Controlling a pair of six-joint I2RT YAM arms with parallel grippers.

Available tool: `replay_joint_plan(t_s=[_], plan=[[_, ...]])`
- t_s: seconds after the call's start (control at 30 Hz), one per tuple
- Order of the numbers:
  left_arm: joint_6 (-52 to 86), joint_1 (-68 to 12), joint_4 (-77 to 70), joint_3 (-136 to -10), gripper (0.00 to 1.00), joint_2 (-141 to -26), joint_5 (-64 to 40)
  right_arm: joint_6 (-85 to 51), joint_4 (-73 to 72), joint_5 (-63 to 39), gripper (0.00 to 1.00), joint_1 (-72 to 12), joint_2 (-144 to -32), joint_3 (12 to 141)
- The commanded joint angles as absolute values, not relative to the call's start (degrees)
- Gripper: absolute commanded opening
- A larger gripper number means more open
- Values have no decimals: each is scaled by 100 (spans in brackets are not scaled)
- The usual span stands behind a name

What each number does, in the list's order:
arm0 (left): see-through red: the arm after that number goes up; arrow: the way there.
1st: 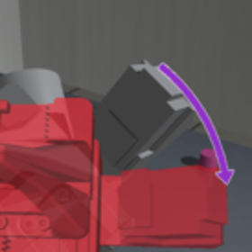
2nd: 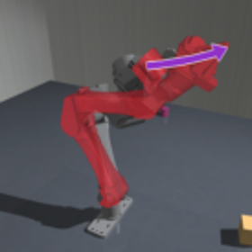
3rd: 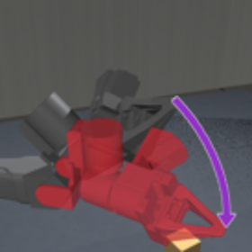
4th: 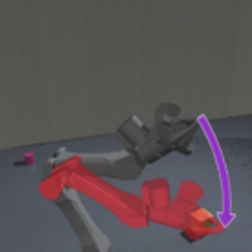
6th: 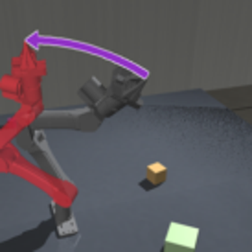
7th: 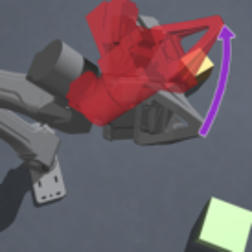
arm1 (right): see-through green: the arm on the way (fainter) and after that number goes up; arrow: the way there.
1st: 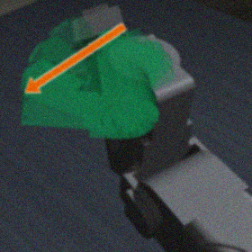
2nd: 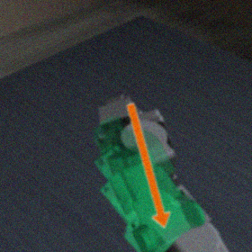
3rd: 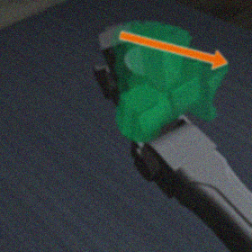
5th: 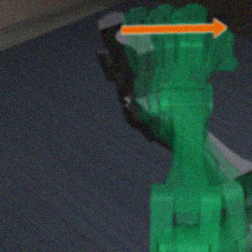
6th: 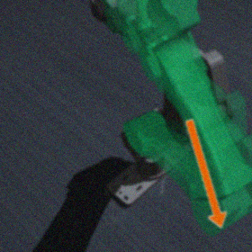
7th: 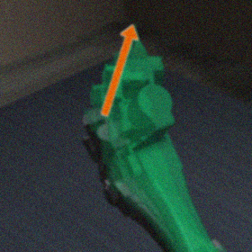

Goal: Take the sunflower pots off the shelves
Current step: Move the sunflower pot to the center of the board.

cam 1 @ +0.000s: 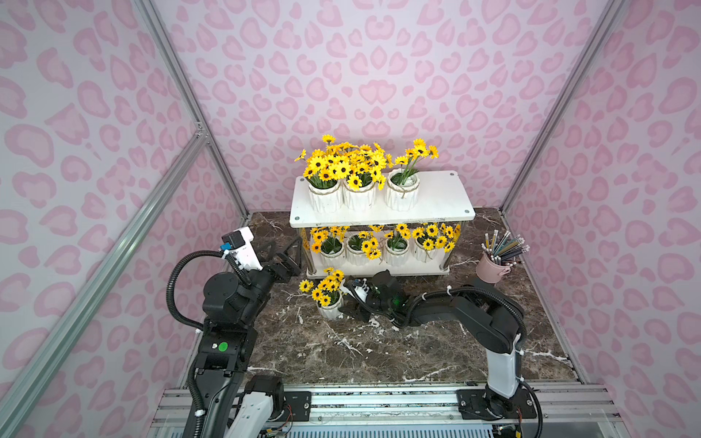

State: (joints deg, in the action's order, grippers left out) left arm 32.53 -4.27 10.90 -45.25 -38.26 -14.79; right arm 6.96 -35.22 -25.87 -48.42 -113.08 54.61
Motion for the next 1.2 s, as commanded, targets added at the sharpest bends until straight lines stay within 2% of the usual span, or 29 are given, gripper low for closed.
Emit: replay_joint_plan(t_s=[0.0,0.23,0.37,0.5,0.57,0.6,0.63,0.8,0.87,0.93,1.07,1.17], plan=[[3190,-426,989,-4605,97,-3816,-1513,793,-3398,-2647,49,-4861,-11220,5479],[3207,-429,1005,-4729,97,-3789,-1529,738,-2678,-2113,49,-4766,-9823,4910],[3256,-427,990,-4788,97,-3771,-1613,500,-1620,-1385,53,-4685,-8801,5038],[3352,-425,909,-4847,97,-3764,-1752,650,-729,-613,65,-4682,-8052,5515],[3379,-424,864,-4890,97,-3770,-1800,616,-605,-395,75,-4679,-7706,5683],[3384,-424,854,-4925,97,-3772,-1826,616,-609,-298,95,-4693,-7523,5733],[3384,-430,845,-4960,97,-3771,-1843,537,-678,-148,99,-4694,-7361,5745],[3392,-424,776,-5106,97,-3805,-1972,-135,-1611,571,99,-4673,-6466,5370],[3431,-424,715,-5141,97,-3836,-2077,234,-1786,287,99,-4629,-6254,5211],[3489,-430,651,-5187,97,-3878,-2172,265,-1809,583,99,-4600,-6163,5276],[3441,-429,672,-5329,97,-3981,-2296,706,-1394,1161,92,-4552,-6196,5834],[3462,-428,595,-5370,97,-4030,-2403,901,-1453,1709,97,-4518,-6204,5974]])
